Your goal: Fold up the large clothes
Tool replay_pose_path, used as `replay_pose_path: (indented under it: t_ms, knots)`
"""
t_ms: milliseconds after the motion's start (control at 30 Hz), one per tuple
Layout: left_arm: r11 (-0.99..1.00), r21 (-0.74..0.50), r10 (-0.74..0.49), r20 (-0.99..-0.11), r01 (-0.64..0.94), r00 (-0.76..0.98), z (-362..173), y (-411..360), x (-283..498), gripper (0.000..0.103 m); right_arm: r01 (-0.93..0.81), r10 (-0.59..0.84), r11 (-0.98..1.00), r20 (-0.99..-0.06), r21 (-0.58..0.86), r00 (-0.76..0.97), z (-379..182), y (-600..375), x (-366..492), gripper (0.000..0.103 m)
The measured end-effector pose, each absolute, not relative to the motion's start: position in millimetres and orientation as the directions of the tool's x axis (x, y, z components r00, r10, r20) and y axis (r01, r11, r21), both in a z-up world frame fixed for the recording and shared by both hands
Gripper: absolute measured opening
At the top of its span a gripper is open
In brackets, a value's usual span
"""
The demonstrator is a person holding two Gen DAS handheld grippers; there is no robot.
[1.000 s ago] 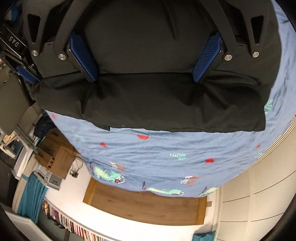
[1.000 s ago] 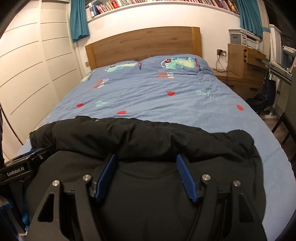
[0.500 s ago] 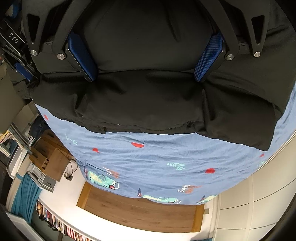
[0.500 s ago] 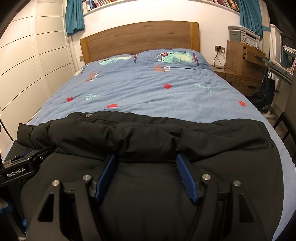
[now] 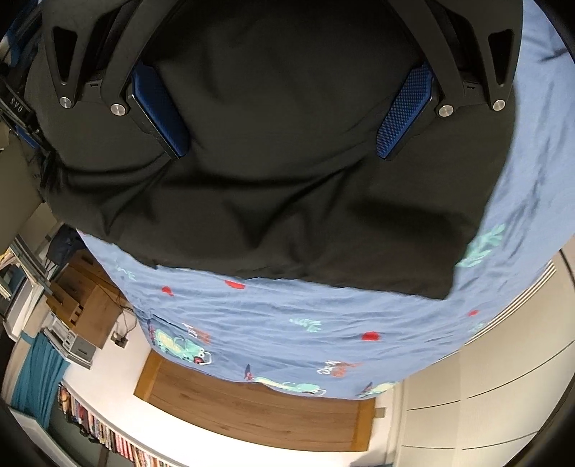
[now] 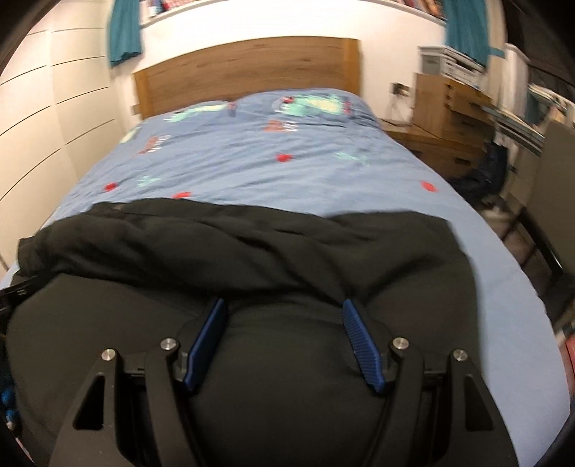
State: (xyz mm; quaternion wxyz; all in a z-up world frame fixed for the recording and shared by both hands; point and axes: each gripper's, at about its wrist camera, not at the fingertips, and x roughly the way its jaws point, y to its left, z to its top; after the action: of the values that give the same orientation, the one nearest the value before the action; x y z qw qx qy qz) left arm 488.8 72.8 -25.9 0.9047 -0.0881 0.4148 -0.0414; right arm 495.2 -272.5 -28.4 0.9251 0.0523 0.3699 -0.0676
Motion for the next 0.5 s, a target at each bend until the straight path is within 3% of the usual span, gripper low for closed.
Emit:
replay_pose_path:
  t_ms: [233,500]
  knots:
    - [0.985,-0.129,-0.031,-0.786,-0.115,0.618,-25.6,125.7,449.8,0.102,0.327,-0.196,0.945,-0.763,0.022,0.616,-38.1,-343.1,441.0,0.066]
    - [0.979,-0.162,-0.049,-0.782,-0.127,0.622,-16.3,154.8,383.8,0.102,0.314,-0.145,0.945,-0.748,0.089,0.648,-24.3,-346.6,371.5,0.066]
